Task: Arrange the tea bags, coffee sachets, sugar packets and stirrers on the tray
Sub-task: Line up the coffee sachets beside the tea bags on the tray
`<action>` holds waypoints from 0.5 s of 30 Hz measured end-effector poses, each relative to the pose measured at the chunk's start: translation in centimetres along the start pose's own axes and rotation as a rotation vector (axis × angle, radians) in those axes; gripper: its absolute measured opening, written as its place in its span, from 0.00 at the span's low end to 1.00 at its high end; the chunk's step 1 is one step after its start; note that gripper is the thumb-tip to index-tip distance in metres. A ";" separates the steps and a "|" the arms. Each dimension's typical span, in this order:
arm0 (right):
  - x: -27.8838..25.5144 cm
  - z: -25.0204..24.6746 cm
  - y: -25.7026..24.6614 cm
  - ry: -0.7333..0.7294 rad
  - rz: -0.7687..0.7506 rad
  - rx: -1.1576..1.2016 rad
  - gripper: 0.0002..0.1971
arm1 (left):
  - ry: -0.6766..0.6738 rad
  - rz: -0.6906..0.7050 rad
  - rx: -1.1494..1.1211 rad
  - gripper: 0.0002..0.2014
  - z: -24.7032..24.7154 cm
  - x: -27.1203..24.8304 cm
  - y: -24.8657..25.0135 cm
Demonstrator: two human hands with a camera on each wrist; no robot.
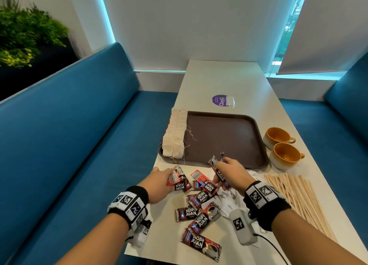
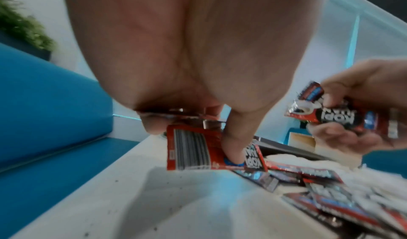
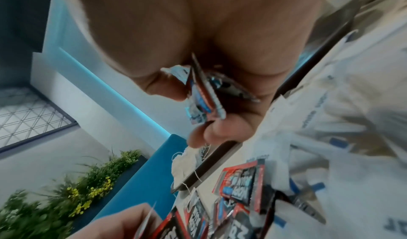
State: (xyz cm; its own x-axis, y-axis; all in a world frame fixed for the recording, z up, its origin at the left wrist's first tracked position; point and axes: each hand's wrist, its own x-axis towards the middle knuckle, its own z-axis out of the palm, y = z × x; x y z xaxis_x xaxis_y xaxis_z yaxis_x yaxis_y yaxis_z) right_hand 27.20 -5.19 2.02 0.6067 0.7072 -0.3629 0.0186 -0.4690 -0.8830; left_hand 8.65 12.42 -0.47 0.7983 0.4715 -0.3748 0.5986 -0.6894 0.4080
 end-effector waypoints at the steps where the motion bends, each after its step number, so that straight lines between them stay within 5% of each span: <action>1: -0.1 -0.1 0.1 -0.004 -0.001 0.047 0.10 | -0.008 -0.013 -0.021 0.13 -0.1 -0.3 -0.1; 4: 0.4 0.0 0.6 -0.021 0.019 0.086 0.05 | -0.025 0.023 -0.158 0.09 0.0 -1.4 -0.1; 9: 1.3 0.8 0.8 0.011 0.014 -0.206 0.08 | -0.043 0.041 -0.386 0.04 0.7 -3.5 0.8; 15: 2.7 2.9 0.5 -0.024 0.017 -0.675 0.26 | -0.063 0.061 -0.138 0.25 3.8 -5.0 3.8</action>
State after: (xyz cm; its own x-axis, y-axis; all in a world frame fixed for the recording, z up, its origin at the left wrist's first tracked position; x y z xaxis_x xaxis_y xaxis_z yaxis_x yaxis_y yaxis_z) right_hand 26.56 -1.93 -0.27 0.5939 0.7046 -0.3883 0.5062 -0.7024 -0.5005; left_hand 6.70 5.38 -0.22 0.8302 0.3930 -0.3955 0.5563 -0.6312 0.5405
